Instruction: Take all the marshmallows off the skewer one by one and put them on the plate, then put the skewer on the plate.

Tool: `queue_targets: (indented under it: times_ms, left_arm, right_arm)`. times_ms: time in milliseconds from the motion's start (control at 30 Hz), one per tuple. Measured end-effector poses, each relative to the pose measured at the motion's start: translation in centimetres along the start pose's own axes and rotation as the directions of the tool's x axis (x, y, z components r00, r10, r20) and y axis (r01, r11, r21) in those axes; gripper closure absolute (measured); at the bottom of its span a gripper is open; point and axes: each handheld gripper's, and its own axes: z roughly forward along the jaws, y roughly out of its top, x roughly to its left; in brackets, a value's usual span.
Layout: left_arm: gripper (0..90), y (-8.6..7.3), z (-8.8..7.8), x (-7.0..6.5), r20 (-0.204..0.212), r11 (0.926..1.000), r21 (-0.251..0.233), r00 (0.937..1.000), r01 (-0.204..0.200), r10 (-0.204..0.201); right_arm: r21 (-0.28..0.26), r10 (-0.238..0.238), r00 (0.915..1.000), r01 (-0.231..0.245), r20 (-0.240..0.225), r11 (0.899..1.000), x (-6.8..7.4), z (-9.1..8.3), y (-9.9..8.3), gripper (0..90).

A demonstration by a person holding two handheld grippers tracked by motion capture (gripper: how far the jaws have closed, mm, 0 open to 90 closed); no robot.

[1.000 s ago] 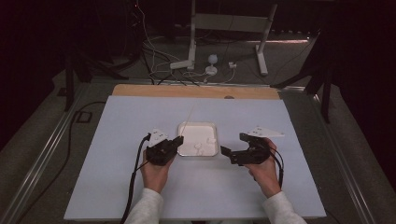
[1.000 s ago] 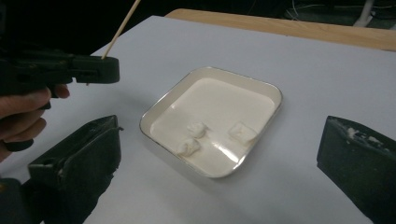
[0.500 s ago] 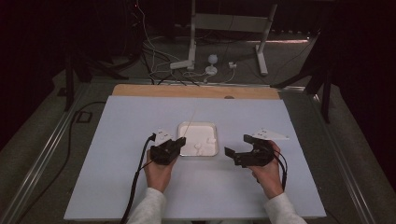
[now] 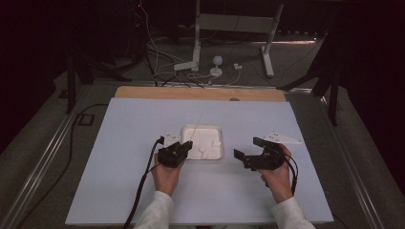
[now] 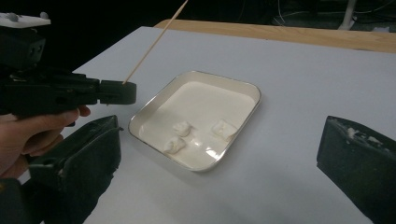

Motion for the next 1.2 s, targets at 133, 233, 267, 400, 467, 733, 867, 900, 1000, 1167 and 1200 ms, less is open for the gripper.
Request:
queue_targets:
  times_ms: [133, 233, 267, 400, 467, 733, 867, 900, 1000, 1167, 1200]
  left_arm:
    - [89.0, -0.1, 0.4, 0.2, -0.014, 0.9998, 0.018, 0.9999, 0.007, -0.007]
    - [89.0, -0.2, 0.7, 0.4, -0.023, 0.9994, 0.032, 0.9997, 0.013, -0.012]
    - [89.0, -0.2, 0.8, 0.4, -0.027, 0.9993, 0.036, 0.9995, 0.014, -0.013]
    - [89.1, -0.3, 1.3, 0.6, -0.039, 0.9985, 0.048, 0.9989, 0.027, -0.025]
    - [89.0, -0.3, 1.5, 0.6, -0.042, 0.9979, 0.057, 0.9987, 0.03, -0.027]
    - [89.0, -0.3, 2.5, 0.5, -0.063, 0.9956, 0.091, 0.9978, 0.024, -0.018]
    - [89.0, -0.3, 3.0, 0.4, -0.068, 0.9939, 0.106, 0.9975, 0.03, -0.023]
    - [89.0, -0.4, 3.0, 0.4, -0.069, 0.9936, 0.109, 0.9974, 0.03, -0.022]
    - [88.9, -0.5, 3.3, 0.4, -0.074, 0.9918, 0.122, 0.9969, 0.037, -0.028]
    - [87.0, -0.6, 3.5, 0.4, -0.082, 0.989, 0.141, 0.9961, 0.045, -0.033]
    - [84.0, -0.6, 3.6, 0.4, -0.085, 0.9889, 0.141, 0.9958, 0.046, -0.034]
  right_arm:
    - [-0.001, -0.002, 1.0, 0.002, 0.001, 1.0, 0.1, 0.0, 0.0, 0.0]
    - [-0.004, 0.001, 1.0, -0.001, -0.003, 1.0, 0.1, -0.1, 0.1, 0.0]
    - [-0.004, 0.0, 1.0, 0.0, -0.003, 1.0, 0.1, -0.1, 0.1, 0.0]
    - [-0.006, -0.002, 1.0, 0.002, -0.005, 1.0, 0.1, -0.2, 0.0, 0.0]
    - [-0.009, 0.002, 1.0, -0.002, -0.006, 1.0, 0.1, -0.2, 0.1, 0.0]
    - [-0.012, 0.006, 1.0, -0.006, -0.005, 1.0, -0.2, -0.4, 0.1, 0.0]
    - [-0.015, 0.004, 1.0, -0.005, -0.003, 1.0, -0.1, -0.4, 0.1, 0.0]
    - [-0.016, 0.005, 1.0, -0.005, -0.003, 1.0, -0.1, -0.4, 0.1, 0.0]
    - [-0.014, 0.007, 1.0, -0.007, -0.003, 1.0, -0.2, -0.4, 0.1, 0.0]
    - [-0.015, 0.008, 1.0, -0.008, -0.001, 1.0, -0.1, -0.5, 0.0, 0.0]
    - [-0.014, 0.008, 1.0, -0.008, -0.001, 1.0, -0.1, -0.5, 0.0, 0.0]
